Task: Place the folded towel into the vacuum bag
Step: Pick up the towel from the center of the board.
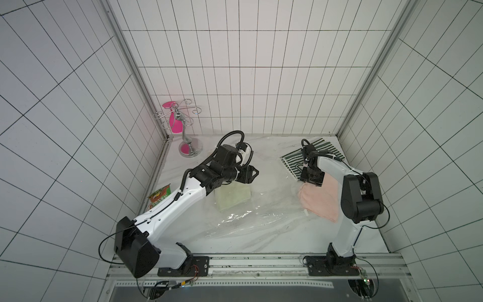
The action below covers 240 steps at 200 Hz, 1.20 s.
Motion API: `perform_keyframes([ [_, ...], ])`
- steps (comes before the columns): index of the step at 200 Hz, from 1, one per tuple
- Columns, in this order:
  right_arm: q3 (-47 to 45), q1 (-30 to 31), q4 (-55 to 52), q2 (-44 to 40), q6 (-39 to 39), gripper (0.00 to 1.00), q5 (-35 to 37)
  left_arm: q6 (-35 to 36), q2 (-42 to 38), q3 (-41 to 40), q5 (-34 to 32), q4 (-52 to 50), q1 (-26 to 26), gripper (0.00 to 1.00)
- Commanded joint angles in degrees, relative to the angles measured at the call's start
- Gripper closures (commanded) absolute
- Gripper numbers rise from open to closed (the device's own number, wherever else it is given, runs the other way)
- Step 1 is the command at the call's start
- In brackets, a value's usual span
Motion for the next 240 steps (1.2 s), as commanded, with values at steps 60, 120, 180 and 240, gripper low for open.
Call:
perform_keyframes([
  [60,0.5,0.5,-0.4,5.2,-1.0,0.35,-1.5,-1.0,-1.1,-0.4,0.8,0.9,0.2,0.38],
  [120,-3.0,-0.3,4.5,5.7,-3.7,0.54,-6.7,0.0,-1.2,-0.6,-1.3,0.1,0.2,0.38],
  [180,-5.4,-2.4,8.2,1.6,-6.6,0.95,-8.6,0.0,-1.5,-0.2,-4.6,-0.6,0.2,0.38],
  [240,-1.3,-2.8,2.0,-6.3,-10.4,1.00,-5.1,0.1,-1.4,0.3,-5.6,-0.9,0.2,0.38],
])
